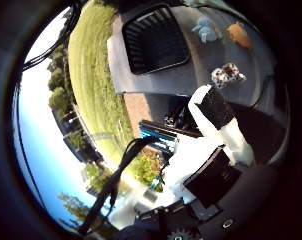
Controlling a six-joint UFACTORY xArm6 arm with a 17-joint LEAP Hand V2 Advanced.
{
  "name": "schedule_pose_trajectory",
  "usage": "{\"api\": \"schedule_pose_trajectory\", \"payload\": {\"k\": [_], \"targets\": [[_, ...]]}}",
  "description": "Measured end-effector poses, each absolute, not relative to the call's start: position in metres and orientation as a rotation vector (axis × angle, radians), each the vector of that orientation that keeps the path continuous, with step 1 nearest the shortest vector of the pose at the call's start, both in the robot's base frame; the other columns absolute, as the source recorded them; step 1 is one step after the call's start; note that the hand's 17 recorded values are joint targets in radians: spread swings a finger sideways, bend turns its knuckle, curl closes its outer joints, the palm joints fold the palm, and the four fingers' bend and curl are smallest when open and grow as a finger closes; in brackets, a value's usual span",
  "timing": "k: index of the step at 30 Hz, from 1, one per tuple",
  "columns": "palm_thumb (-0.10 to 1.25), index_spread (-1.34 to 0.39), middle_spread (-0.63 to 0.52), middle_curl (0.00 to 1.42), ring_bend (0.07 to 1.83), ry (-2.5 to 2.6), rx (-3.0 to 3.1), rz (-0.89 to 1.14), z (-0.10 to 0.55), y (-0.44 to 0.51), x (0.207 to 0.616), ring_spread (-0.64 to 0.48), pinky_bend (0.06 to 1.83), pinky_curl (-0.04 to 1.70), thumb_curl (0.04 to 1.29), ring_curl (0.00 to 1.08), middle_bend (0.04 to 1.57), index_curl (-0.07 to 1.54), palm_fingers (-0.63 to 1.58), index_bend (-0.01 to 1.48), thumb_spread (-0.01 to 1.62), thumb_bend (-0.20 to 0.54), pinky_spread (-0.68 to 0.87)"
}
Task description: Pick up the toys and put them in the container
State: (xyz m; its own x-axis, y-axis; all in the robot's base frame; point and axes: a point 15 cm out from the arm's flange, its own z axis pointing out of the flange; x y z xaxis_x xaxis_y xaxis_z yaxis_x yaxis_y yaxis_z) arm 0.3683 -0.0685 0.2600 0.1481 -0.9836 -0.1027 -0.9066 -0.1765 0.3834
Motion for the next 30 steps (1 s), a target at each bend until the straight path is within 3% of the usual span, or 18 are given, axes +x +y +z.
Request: {"api": "schedule_pose_trajectory", "payload": {"k": [9,17,26,30], "targets": [[0.76,-0.13,0.06,0.31,0.2,-1.932,2.153,-0.401,0.248,-0.123,0.454,0.27,0.19,0.25,0.36,0.32,0.17,0.39,0.23,0.21,1.35,-0.01,0.41],[0.77,-0.12,0.06,0.31,0.2,-1.932,2.097,-0.406,0.202,-0.155,0.482,0.27,0.2,0.26,0.37,0.32,0.16,0.39,0.21,0.19,1.35,-0.014,0.41],[0.65,-0.15,0.05,0.3,0.24,-1.986,2.201,-0.149,0.127,-0.188,0.552,0.26,0.28,0.28,0.36,0.34,0.16,0.33,0.11,0.15,1.28,-0.037,0.41],[0.62,-0.17,0.05,0.31,0.26,-1.885,2.206,-0.034,0.078,-0.219,0.565,0.26,0.3,0.29,0.36,0.34,0.17,0.31,0.09,0.14,1.24,-0.036,0.4]]}}
